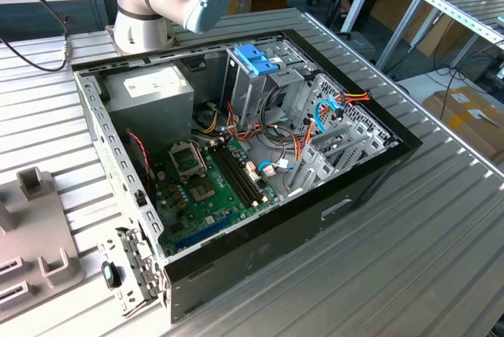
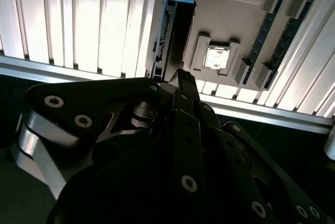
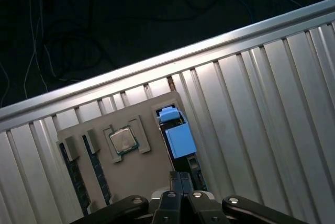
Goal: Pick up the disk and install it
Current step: 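Pick up the disk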
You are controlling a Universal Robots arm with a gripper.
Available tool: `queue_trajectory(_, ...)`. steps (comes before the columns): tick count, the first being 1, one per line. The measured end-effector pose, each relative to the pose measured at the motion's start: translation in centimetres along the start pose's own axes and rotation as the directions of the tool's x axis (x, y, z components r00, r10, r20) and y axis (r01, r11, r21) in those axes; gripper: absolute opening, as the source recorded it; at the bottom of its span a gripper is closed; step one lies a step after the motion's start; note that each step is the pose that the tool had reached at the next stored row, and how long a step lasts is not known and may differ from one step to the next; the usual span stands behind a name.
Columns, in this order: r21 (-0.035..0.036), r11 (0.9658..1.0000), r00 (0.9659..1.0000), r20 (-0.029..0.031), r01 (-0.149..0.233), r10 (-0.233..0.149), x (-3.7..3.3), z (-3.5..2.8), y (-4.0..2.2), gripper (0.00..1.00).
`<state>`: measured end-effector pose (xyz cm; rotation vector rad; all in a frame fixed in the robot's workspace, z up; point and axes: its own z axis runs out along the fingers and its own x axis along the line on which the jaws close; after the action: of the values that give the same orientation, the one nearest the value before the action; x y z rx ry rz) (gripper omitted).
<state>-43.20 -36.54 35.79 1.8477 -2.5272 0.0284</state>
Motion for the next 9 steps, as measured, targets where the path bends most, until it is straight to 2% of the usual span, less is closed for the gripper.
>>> queue_trajectory(5,0.0009,0.9988,0.9988,0.0004,0.049,-0.049,0.00,0.00,0.00,0.11)
queue_trajectory(9,0.0021,0.9943,0.9943,0.0007,0.107,-0.107,0.00,0.00,0.00,0.11)
